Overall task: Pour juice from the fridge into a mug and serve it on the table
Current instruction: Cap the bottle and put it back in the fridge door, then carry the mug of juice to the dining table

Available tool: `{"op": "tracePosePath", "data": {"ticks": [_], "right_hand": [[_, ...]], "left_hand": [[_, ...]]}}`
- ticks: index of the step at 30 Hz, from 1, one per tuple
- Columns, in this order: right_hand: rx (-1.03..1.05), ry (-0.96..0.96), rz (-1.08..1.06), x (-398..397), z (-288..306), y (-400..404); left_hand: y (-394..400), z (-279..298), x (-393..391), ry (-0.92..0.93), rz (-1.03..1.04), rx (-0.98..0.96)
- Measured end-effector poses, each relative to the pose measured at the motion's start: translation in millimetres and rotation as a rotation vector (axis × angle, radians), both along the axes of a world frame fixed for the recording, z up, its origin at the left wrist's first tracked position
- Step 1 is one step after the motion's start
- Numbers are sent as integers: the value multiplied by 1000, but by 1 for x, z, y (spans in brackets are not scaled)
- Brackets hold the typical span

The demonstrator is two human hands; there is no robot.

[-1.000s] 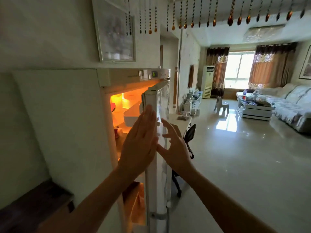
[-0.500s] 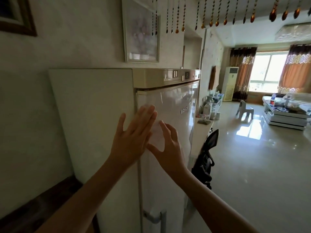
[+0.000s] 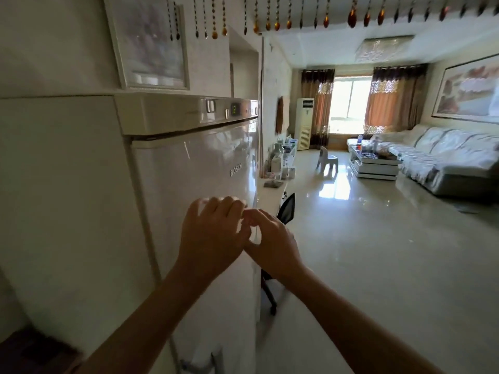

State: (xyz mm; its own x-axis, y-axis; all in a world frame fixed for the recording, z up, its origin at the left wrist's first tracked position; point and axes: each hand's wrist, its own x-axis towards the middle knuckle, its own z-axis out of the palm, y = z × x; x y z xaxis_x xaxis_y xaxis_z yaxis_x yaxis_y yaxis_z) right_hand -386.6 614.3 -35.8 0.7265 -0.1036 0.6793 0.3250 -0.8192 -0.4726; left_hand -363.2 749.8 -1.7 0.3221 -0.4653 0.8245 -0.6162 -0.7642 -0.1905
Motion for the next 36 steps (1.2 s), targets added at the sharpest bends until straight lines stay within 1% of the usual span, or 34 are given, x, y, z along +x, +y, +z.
{"op": "tracePosePath", "data": {"ticks": [3, 4, 5, 8, 12, 16, 19, 25, 29, 36], "right_hand": [[27, 60, -55, -8, -4, -68], [53, 83, -58, -11, -4, -94], [71, 107, -53, -14, -4, -119], [42, 222, -14, -23, -4, -194], [-13, 328, 62, -27, -1, -283], [-43, 396, 125, -17, 7, -357], [-41, 418, 178, 5, 9, -401], [-88, 427, 260, 81, -1, -479], [-93, 423, 300, 151, -5, -531], [-66, 501, 382, 279, -12, -599]], "left_hand": [[-46, 4, -5, 427, -129, -170], [-62, 3, -2, 515, -161, -201], [-78, 1, 2, 552, -192, -205], [-126, -8, 18, 608, -256, -127], [-185, -25, 44, 704, -258, -44], [-244, -32, 70, 752, -231, -80], [-288, -34, 92, 774, -254, -111], [-354, -56, 163, 812, -181, -94], [-390, -78, 231, 853, -157, -135], [-463, -97, 339, 926, -78, -178]]}}
